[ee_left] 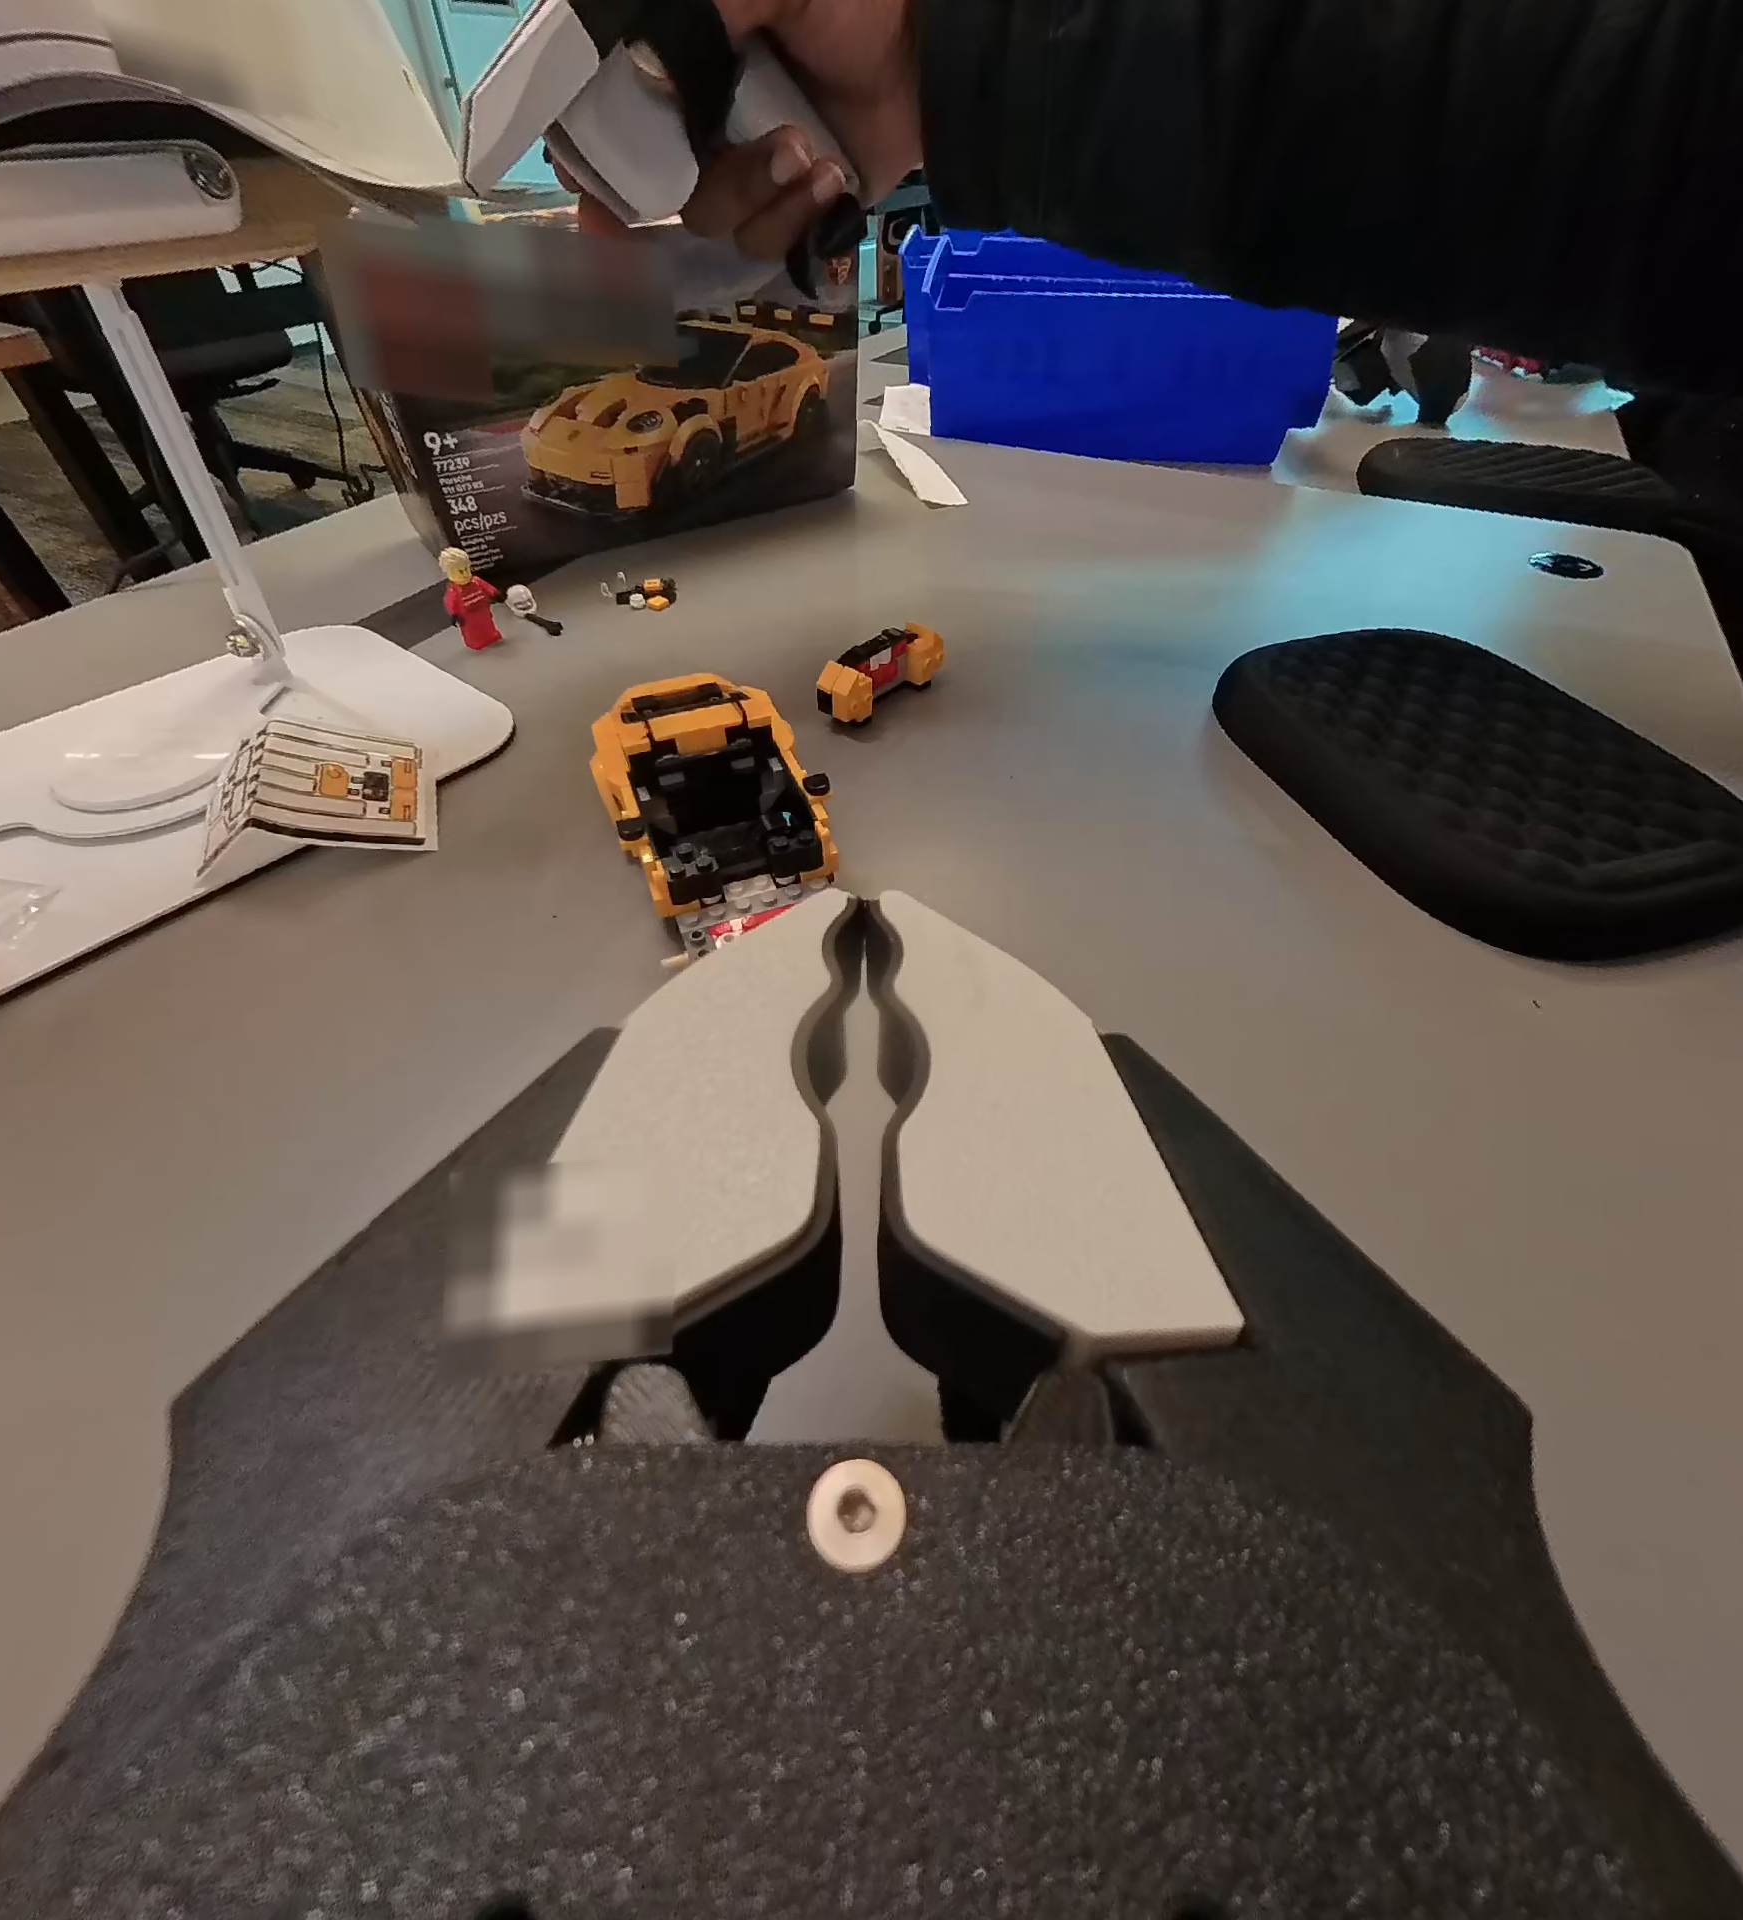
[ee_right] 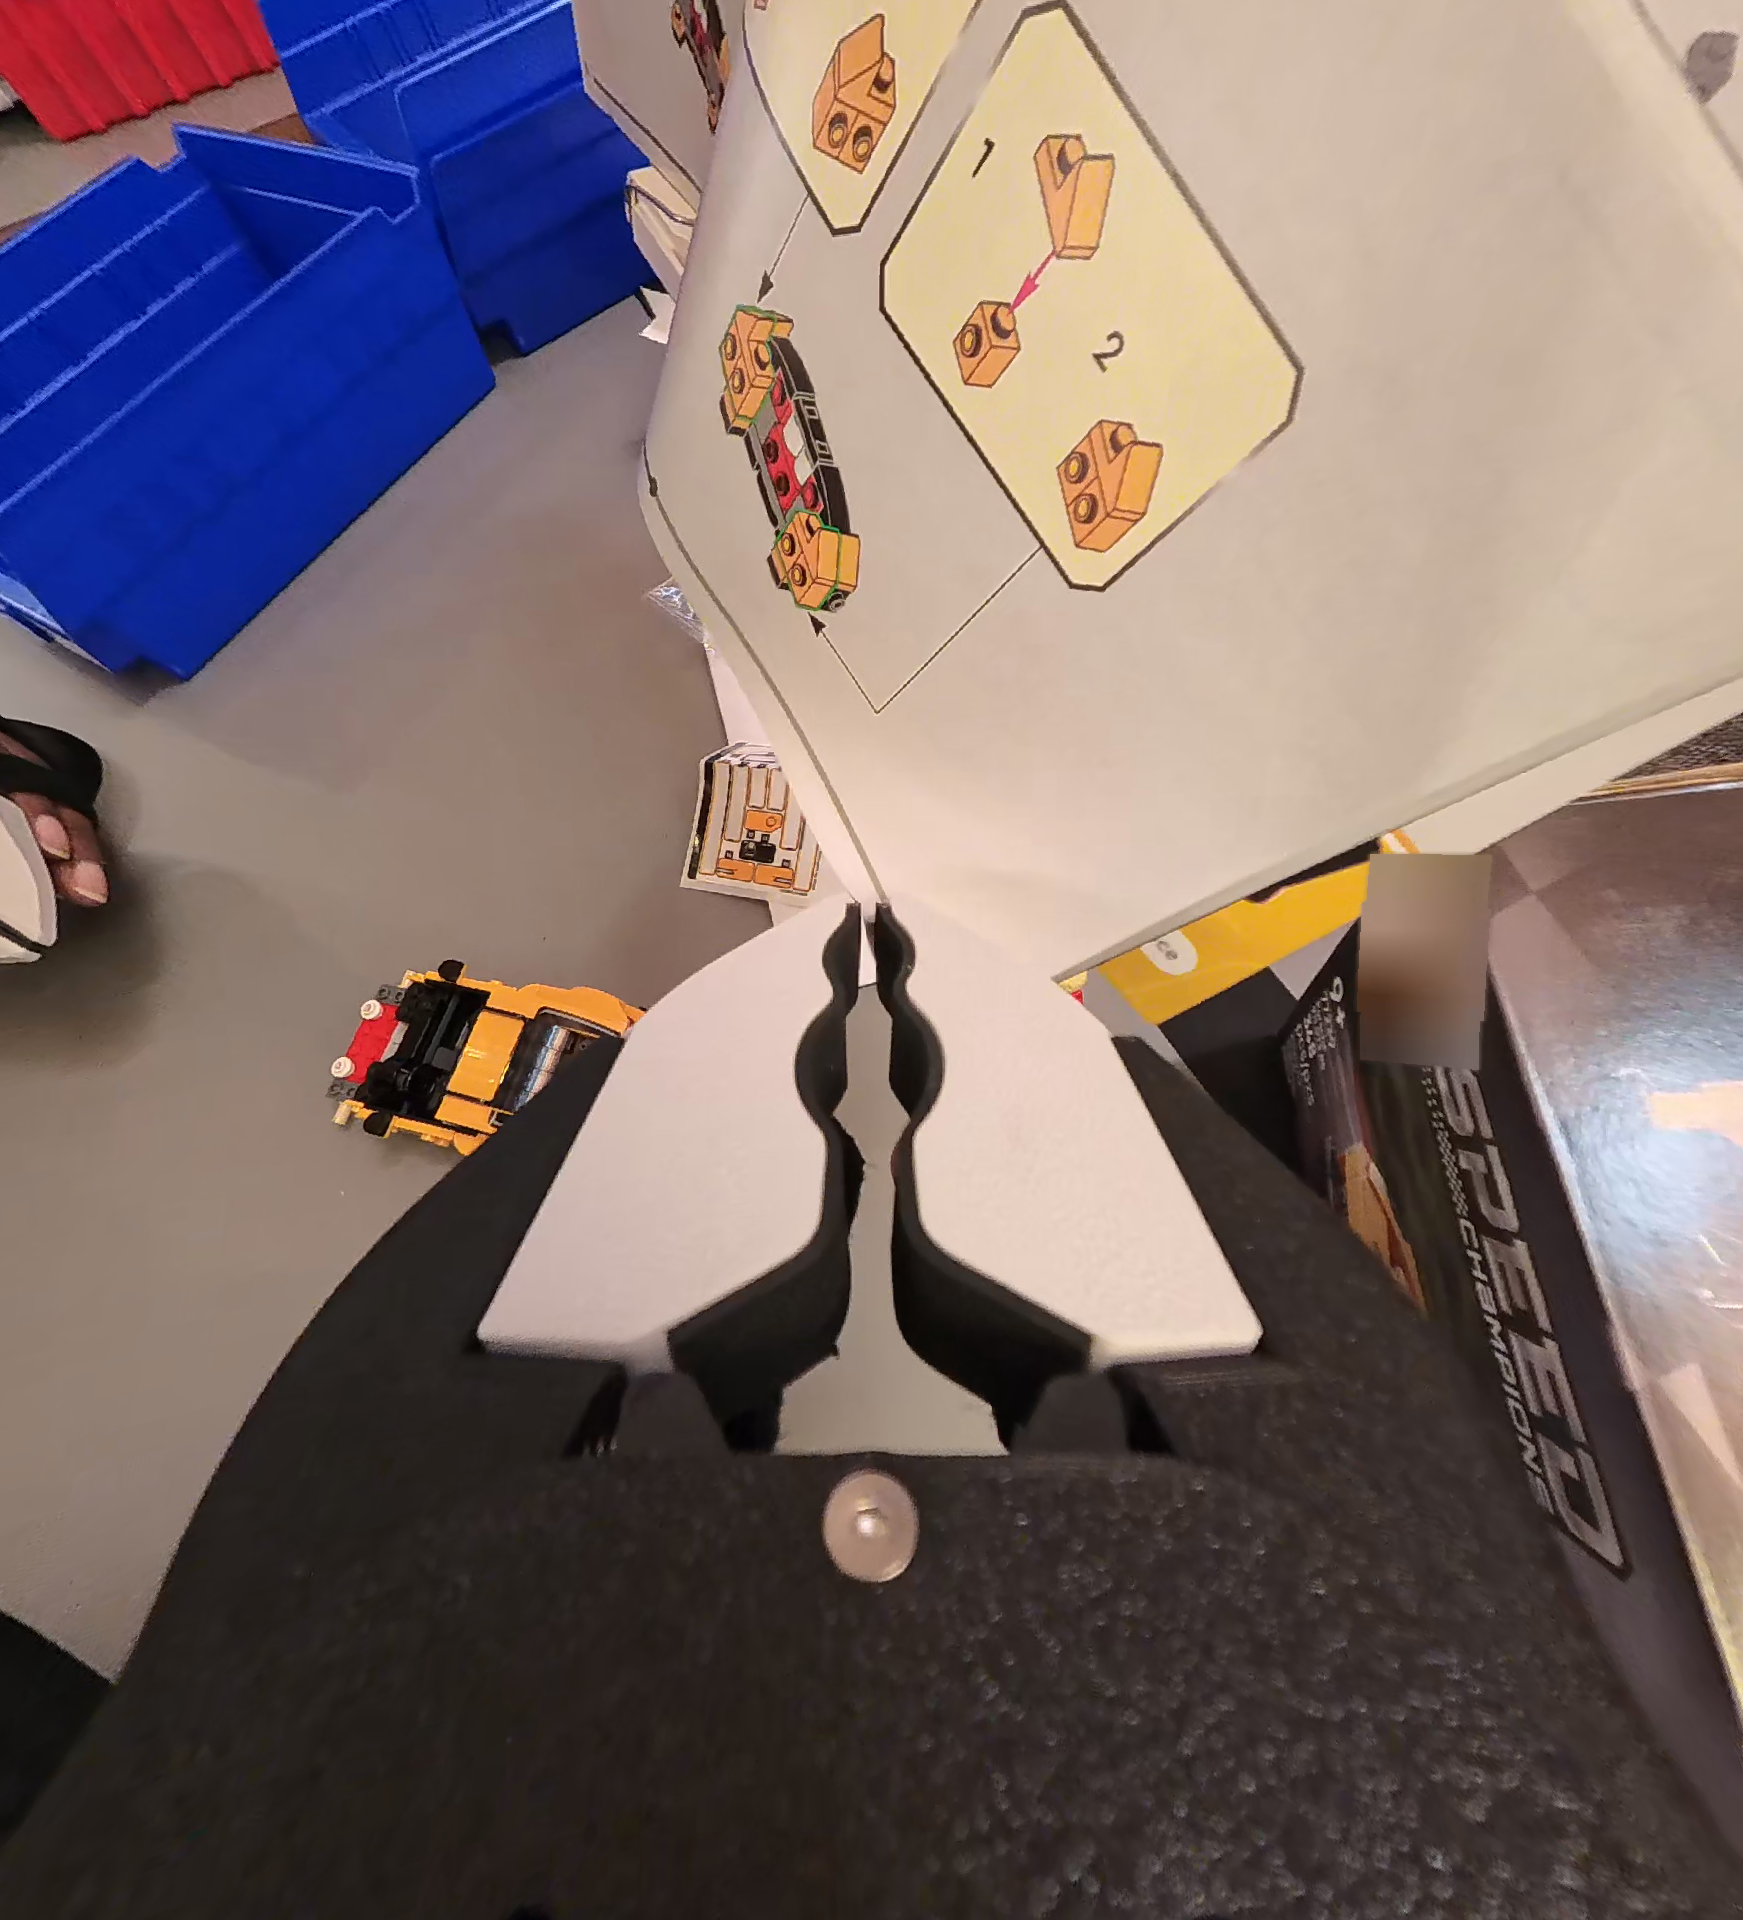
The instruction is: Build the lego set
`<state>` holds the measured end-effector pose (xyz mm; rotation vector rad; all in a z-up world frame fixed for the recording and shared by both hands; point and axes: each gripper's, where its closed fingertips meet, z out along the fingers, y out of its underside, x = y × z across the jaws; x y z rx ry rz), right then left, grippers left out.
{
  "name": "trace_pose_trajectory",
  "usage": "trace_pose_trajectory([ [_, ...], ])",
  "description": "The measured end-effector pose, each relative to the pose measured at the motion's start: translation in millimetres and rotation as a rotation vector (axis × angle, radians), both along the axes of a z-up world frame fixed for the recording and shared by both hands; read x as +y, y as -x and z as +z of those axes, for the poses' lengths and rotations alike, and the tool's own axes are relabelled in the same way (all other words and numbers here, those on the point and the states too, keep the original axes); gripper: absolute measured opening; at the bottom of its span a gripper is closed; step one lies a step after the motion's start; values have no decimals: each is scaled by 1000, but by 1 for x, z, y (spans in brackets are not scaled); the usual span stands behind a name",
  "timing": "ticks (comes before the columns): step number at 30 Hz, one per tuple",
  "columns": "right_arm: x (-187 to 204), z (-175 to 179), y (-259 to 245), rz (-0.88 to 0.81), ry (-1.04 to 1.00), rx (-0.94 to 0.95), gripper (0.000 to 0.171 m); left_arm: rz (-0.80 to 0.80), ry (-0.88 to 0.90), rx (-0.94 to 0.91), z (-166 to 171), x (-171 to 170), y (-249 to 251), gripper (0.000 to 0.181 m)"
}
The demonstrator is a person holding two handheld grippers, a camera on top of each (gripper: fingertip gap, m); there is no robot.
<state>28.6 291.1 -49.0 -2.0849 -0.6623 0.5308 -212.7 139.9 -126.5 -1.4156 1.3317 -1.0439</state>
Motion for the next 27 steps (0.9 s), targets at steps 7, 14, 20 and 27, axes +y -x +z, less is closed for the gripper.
trace_pose_trajectory([
  [7,0,0,-1,-3,-1,1,2,-3,0,1,0,0,0,0],
  [14,0,-1,0,-2,3,7,2,-4,0,0,0,-1,0,0],
  [20,0,-1,0,1,5,12,3,-5,2,-1,0,-1,1,0],
  [27,0,-1,0,-2,-6,-5,0,-4,1,-2,1,-1,1,0],
])
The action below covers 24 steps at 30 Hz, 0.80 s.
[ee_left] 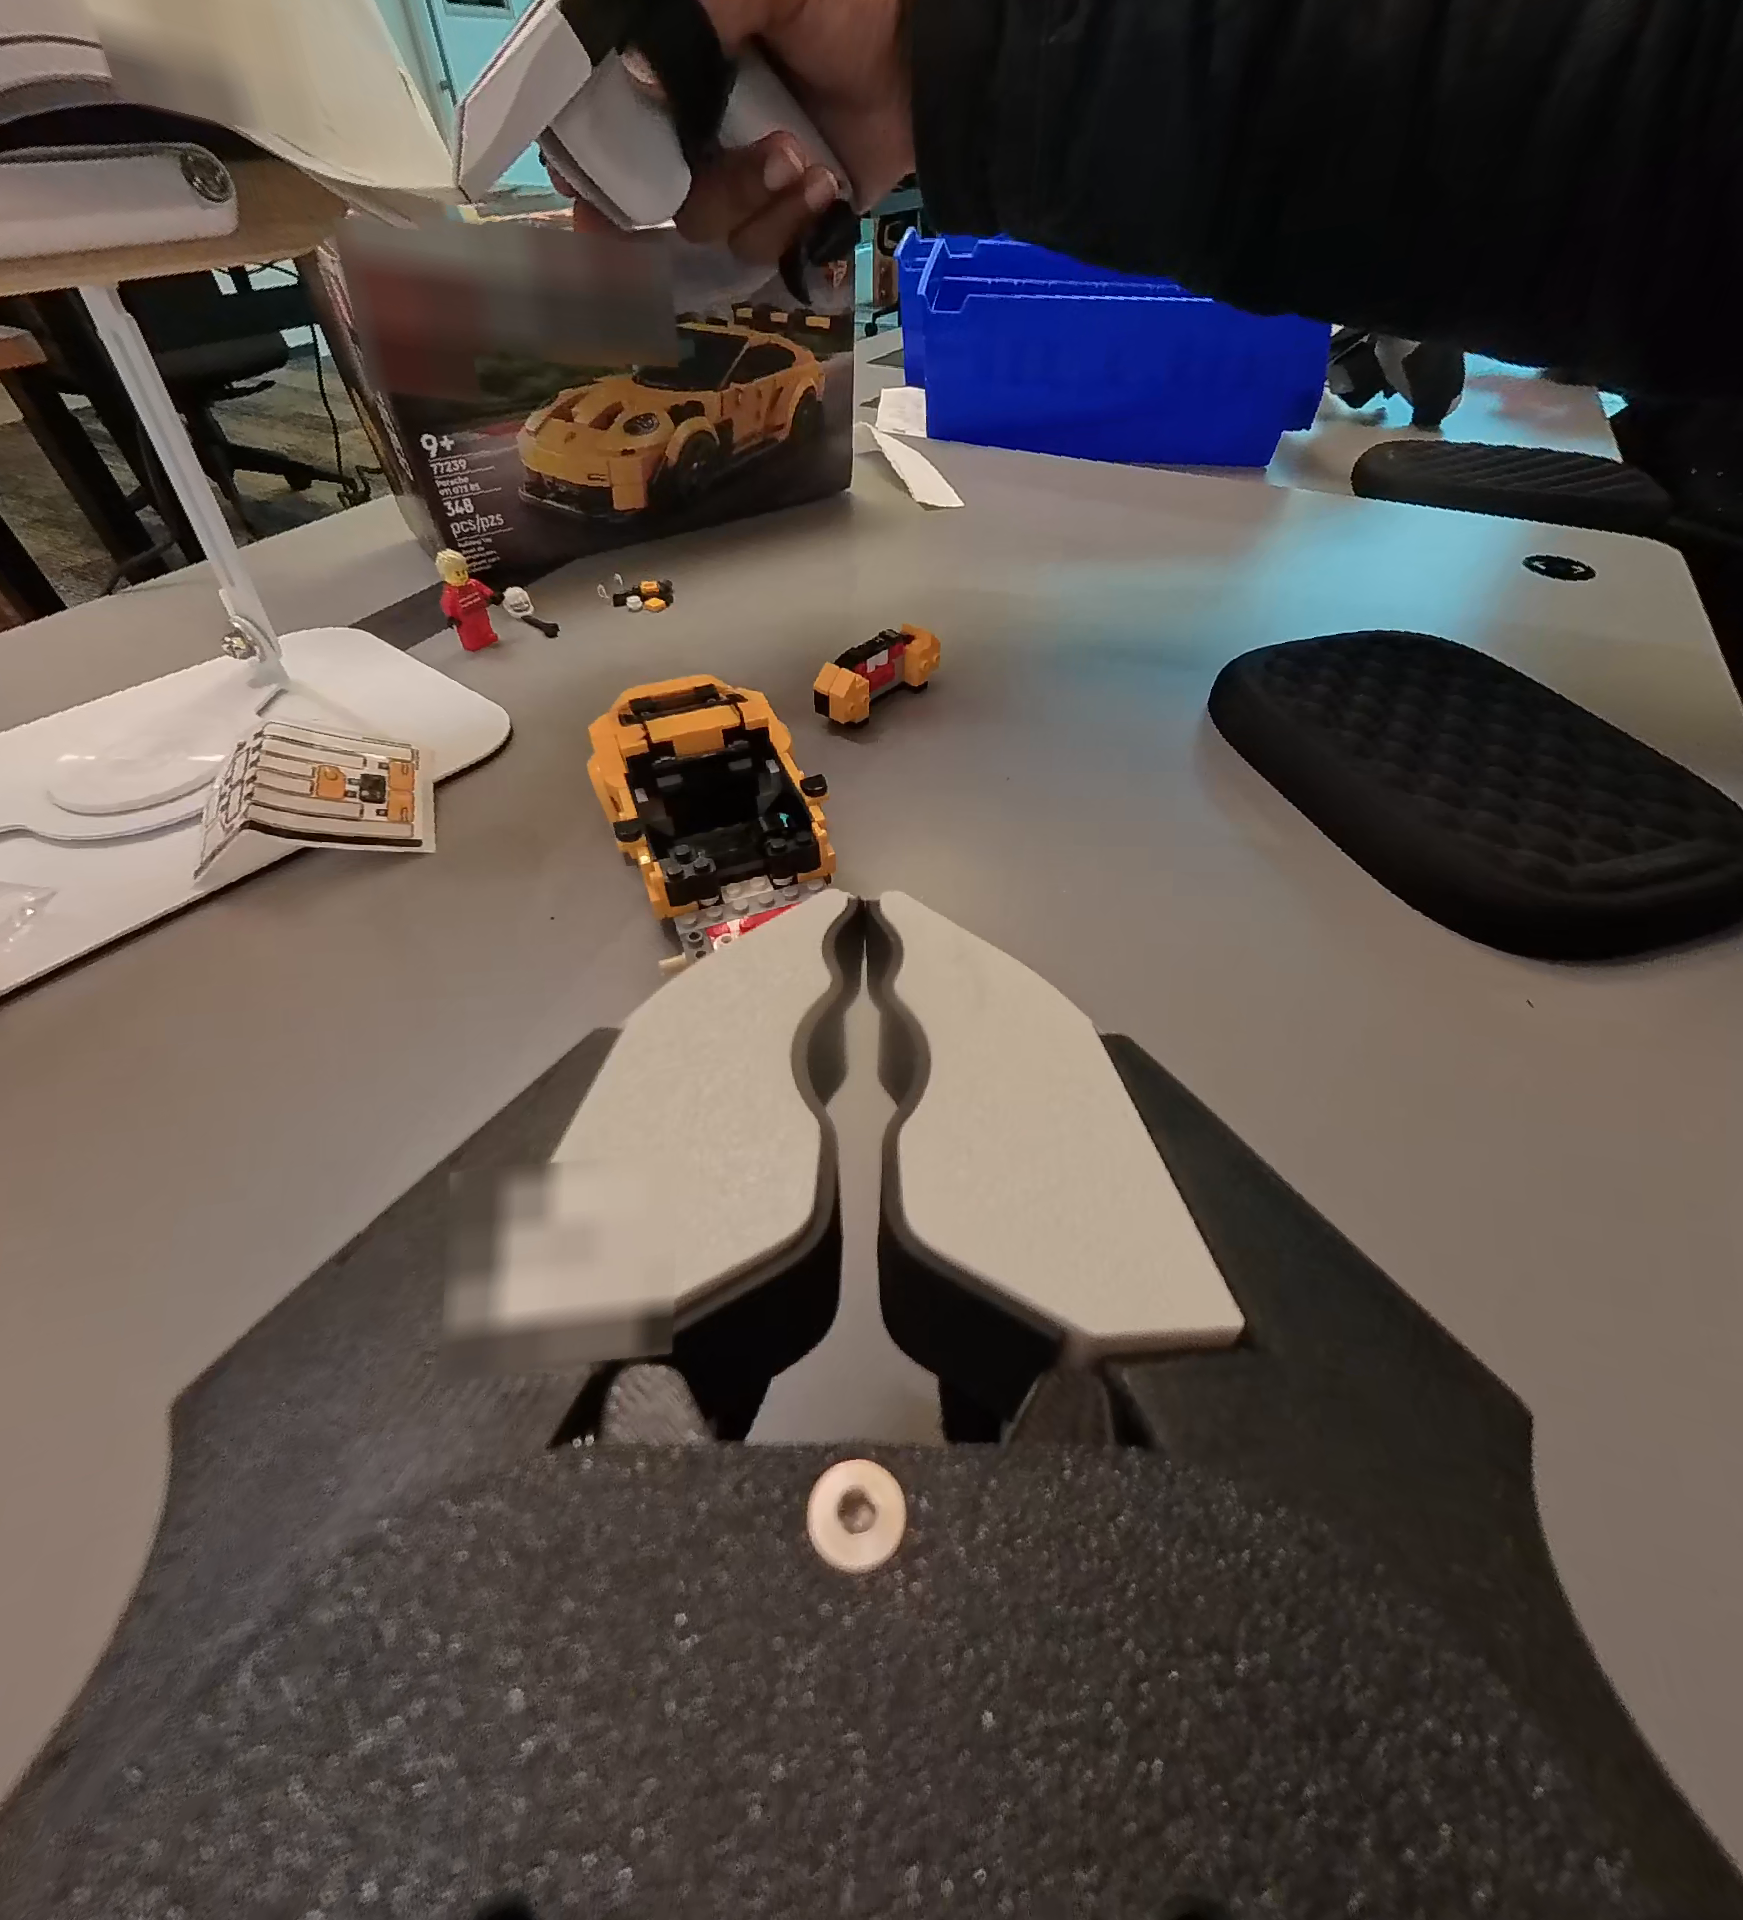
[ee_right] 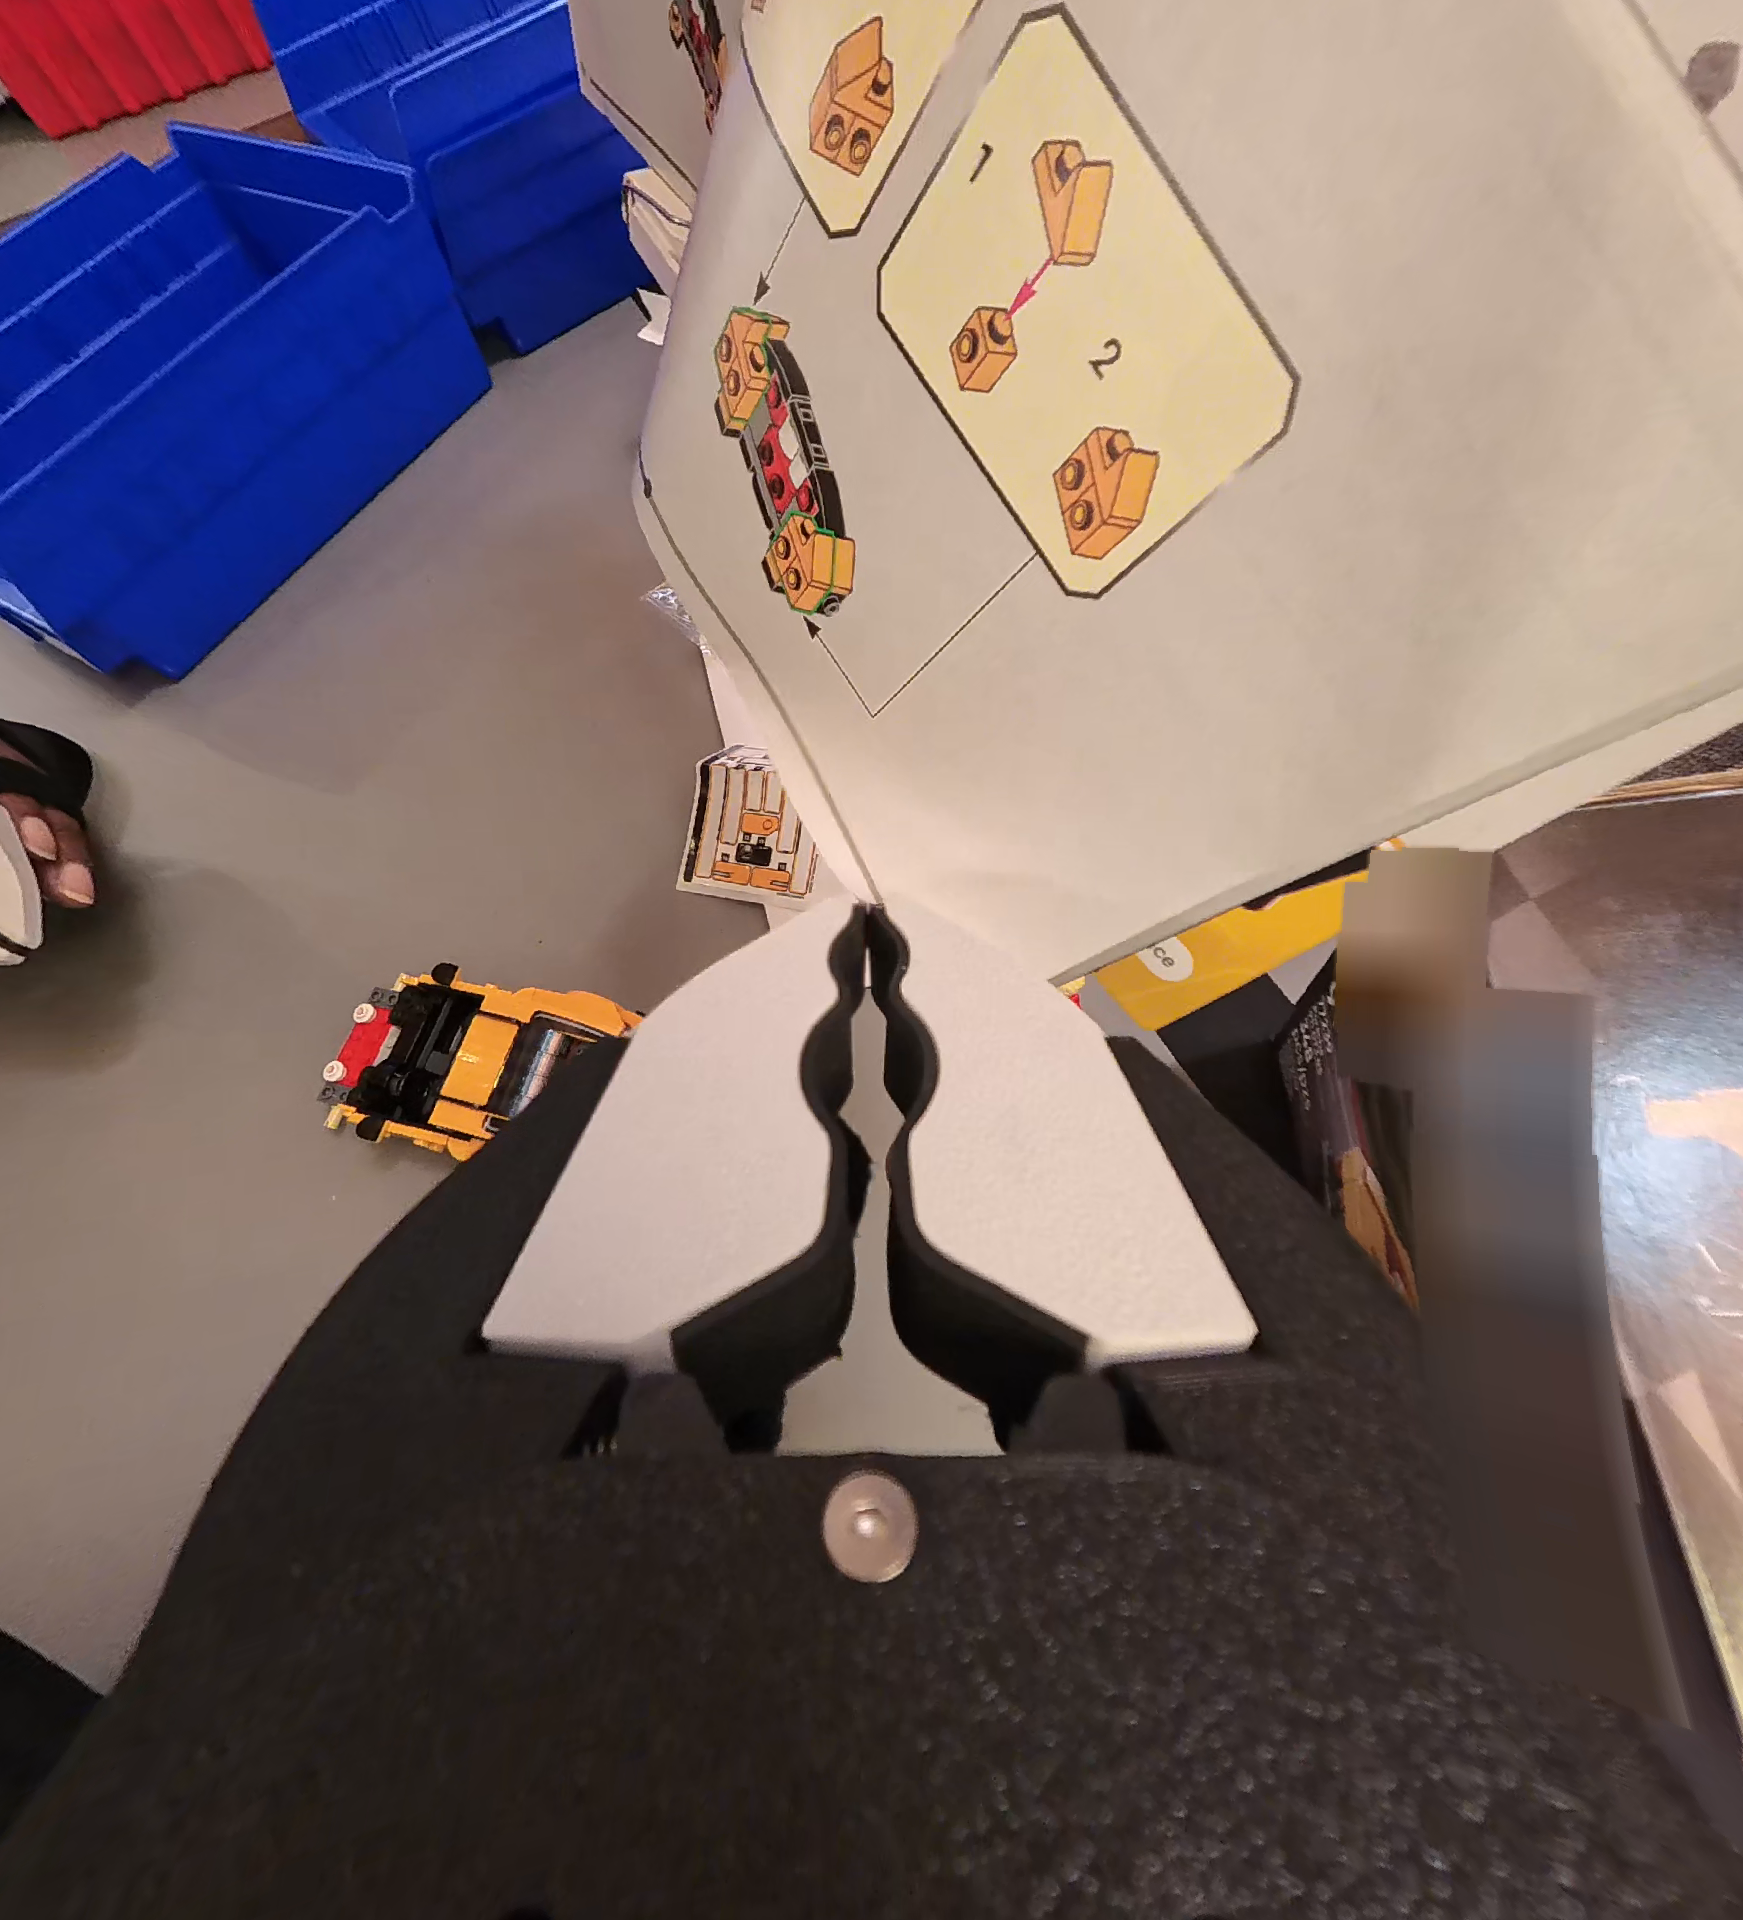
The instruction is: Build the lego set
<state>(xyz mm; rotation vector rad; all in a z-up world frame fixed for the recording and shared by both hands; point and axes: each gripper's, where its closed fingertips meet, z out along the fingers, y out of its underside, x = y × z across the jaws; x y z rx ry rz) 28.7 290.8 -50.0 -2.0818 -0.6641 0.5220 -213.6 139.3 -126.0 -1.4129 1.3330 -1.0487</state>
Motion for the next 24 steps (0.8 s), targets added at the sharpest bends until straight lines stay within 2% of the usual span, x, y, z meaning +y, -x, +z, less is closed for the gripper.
trace_pose_trajectory([
  [3,0,5,-2,-23,-49,-54,0,7,-4,-3,1,1,1,0],
  [6,-1,16,-5,-70,-176,-199,0,15,-12,-10,3,2,1,0],
  [9,-5,29,-1,-114,-325,-398,0,25,-30,-6,3,3,0,0],
  [13,-10,49,18,-95,-539,-770,0,71,-69,19,6,11,-4,0],
  [15,-11,58,34,-68,-606,-888,0,120,-97,37,11,22,-6,0],
  [19,-8,73,66,-10,-745,-1113,0,214,-213,26,42,53,-17,14],
  [24,7,79,102,26,-837,-1172,0,366,-406,2,94,120,-46,24],
])
